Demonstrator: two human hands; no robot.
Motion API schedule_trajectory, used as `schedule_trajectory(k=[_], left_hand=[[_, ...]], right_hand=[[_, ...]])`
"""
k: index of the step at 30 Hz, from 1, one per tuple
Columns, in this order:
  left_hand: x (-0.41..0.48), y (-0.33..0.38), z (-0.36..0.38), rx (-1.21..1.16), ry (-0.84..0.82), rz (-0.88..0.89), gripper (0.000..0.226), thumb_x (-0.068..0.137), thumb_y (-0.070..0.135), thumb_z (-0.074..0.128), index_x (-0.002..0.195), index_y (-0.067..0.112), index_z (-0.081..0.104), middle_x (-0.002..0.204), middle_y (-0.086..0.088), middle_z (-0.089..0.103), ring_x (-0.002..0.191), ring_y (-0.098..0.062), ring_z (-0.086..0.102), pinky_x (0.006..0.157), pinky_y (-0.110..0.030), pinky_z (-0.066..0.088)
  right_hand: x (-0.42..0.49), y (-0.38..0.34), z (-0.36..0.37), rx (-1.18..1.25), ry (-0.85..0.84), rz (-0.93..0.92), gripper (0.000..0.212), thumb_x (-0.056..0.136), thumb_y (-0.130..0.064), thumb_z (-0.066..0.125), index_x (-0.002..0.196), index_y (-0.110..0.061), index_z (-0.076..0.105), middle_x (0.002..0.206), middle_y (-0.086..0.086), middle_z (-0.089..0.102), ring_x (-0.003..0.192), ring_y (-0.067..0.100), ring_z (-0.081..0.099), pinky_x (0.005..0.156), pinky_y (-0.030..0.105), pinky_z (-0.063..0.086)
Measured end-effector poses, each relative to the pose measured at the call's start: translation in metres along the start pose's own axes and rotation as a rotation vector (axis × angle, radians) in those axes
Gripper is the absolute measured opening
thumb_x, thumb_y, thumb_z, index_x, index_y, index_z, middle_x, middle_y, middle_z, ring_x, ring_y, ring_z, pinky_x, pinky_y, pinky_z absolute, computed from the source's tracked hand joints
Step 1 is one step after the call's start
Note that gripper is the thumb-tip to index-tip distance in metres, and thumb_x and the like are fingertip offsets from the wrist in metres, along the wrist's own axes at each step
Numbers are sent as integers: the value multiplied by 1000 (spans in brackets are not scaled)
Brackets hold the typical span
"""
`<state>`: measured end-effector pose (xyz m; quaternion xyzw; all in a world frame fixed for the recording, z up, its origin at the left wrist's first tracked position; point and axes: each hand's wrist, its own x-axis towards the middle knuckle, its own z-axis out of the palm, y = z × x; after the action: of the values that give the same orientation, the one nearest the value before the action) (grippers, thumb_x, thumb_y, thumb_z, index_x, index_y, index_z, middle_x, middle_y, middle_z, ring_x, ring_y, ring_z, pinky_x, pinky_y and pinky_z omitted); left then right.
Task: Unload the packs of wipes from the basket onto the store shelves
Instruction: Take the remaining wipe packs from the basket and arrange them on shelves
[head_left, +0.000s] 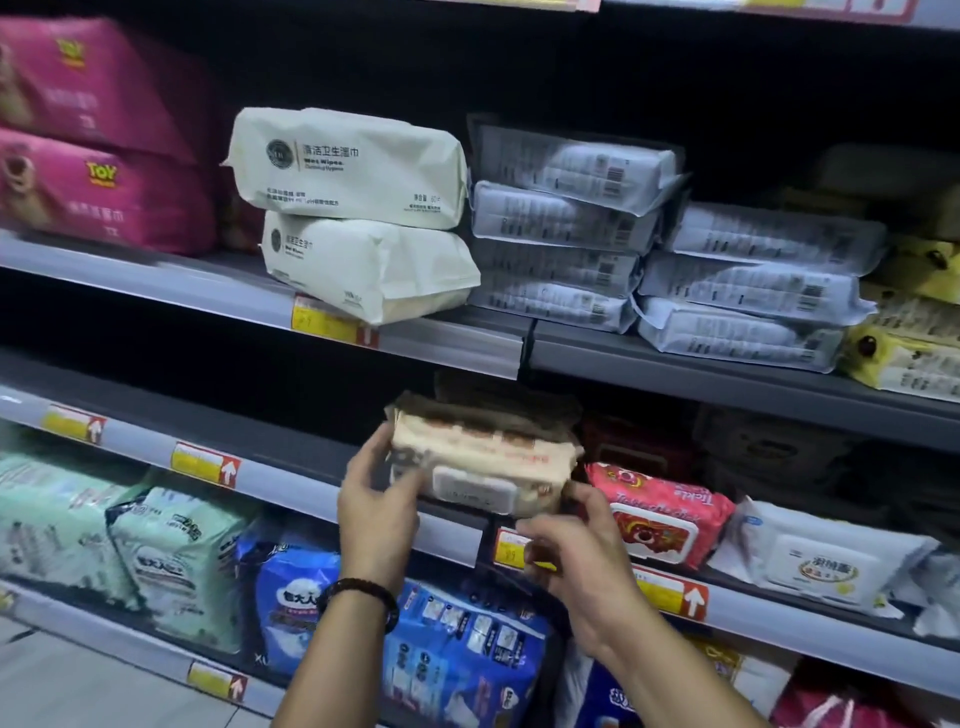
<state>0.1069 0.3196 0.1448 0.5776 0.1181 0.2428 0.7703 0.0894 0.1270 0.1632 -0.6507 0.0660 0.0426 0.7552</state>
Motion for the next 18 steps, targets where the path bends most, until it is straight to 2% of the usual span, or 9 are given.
schedule_trajectory(k=[1,2,4,5,8,11,14,16,18], left_hand=[[2,2,-2,-15,3,12,64,90,-2,67,142,33,60,132,9,69,79,-10,64,70,-38,57],[2,4,-3,-5,2,18,64,91,-3,64,145,31,59,133,11,69,79,-11,66,72,-42,59],[0,3,-5,71,8,28,64,88,4,63,142,37,59,135,14,66,107,-18,72,94,-55,58],[-2,3,-4,112,-6,24,62,83,13,64,137,44,59,134,13,64,112,-21,71,97,-57,58],[2,-16,0,205,-70,-16,75,62,33,66,133,53,52,134,-1,57,98,-32,74,83,-58,64],[8,-32,6,239,-71,-39,90,56,34,68,139,55,42,132,-3,57,96,-35,74,81,-60,64],[2,-23,9,173,-77,-69,85,55,32,69,131,61,45,130,-6,62,94,-36,75,75,-51,66],[-1,-18,4,106,-109,-83,79,63,18,72,129,57,51,126,-9,65,81,-30,72,59,-36,61],[1,-18,-4,18,-142,-109,74,78,-1,71,133,46,56,118,-11,71,70,-21,64,53,-31,52]], right_hand=[[-1,0,-1,-30,14,-26,61,80,2,80,128,-28,58,110,19,75,68,22,64,61,35,55],[-2,0,-2,-70,27,-42,64,80,2,81,129,-30,57,108,19,75,67,22,66,60,35,55],[-4,4,-3,-162,34,-64,71,81,2,81,135,-35,53,103,16,75,66,23,69,59,34,57],[-5,6,-3,-195,28,-72,74,83,2,80,138,-36,50,100,16,75,66,24,71,60,34,58],[-8,12,0,-244,-3,-50,77,88,-3,78,148,-33,40,98,14,76,69,29,76,59,34,57],[-9,15,8,-179,-36,49,58,91,-10,77,138,-27,48,103,10,80,76,38,80,57,35,55],[-9,14,12,-143,-55,72,50,87,-7,78,121,-36,55,96,9,82,77,36,80,60,35,56],[-11,13,12,-127,-50,41,54,82,-3,80,121,-34,60,92,7,82,73,27,77,60,32,56],[-16,11,14,-150,-36,-12,59,76,-7,85,122,-36,62,95,4,82,78,20,75,64,31,55]])
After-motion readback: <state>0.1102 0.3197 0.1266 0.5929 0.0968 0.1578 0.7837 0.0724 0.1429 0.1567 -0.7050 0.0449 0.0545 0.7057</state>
